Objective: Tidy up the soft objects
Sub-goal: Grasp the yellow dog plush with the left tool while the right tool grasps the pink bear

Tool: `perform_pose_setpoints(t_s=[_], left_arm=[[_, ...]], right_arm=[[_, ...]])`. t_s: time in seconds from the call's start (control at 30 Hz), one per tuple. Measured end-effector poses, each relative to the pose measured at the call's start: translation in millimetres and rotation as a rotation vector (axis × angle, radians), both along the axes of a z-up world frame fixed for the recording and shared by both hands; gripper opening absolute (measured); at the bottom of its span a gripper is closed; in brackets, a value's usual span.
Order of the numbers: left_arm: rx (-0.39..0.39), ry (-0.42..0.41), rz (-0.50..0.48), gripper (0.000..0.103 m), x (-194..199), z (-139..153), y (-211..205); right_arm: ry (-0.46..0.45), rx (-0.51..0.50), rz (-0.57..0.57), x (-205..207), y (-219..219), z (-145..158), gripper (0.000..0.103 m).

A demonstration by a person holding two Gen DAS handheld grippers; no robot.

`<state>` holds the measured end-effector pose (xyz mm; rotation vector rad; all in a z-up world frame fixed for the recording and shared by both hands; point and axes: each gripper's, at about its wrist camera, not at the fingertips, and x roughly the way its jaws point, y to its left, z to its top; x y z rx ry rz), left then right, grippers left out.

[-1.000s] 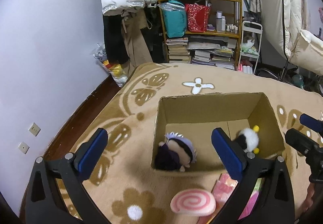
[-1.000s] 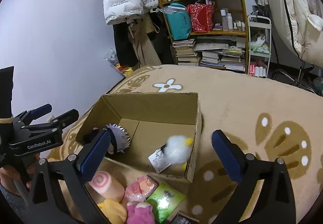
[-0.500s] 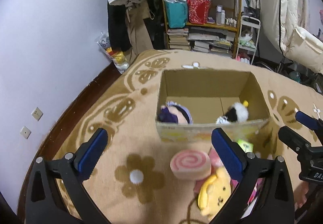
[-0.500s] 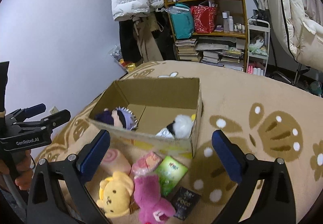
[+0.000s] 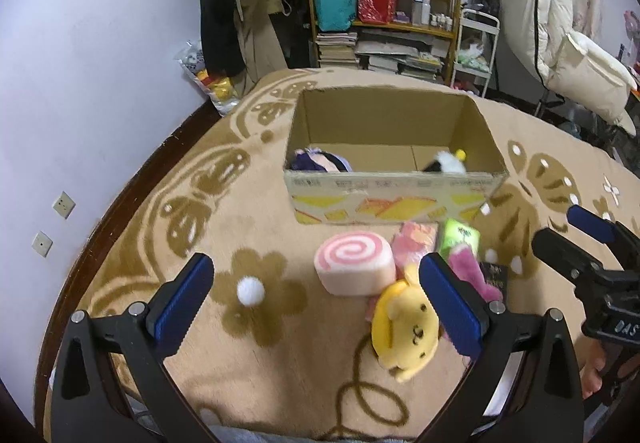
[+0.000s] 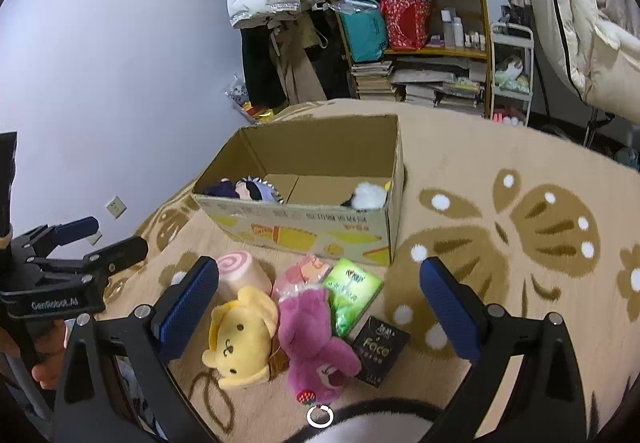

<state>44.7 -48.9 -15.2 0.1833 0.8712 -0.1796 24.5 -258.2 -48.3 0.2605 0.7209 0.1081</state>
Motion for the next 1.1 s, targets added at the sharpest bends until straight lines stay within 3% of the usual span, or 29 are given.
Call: perform_pose_setpoints(t_s=[0.67,0.87,0.97,1.1], left_arm=[[0.042,0.129,-0.054,0.102,-0.4,-56.6,-25.8],[0.052,0.164,-0.073,0.102,3.3,-69.4,-34.0],[0.053,0.184,-0.081,0.102,4.5,-74.5,-36.4],[0.054,0.213,-0.100,0.102,6.7,-81.8,-41.0]], right_arm=[[0.124,0.071,0.025,9.1,-0.8,-46.3,0.102],[0.165,0.075,0.045,17.8,-0.7,-58.6,0.094],[0.179,0.104,0.061,21.3,-1.6,-62.4,0.082],[0.209,0.128,0.080,26.0,-0.5,-70.6,0.079]])
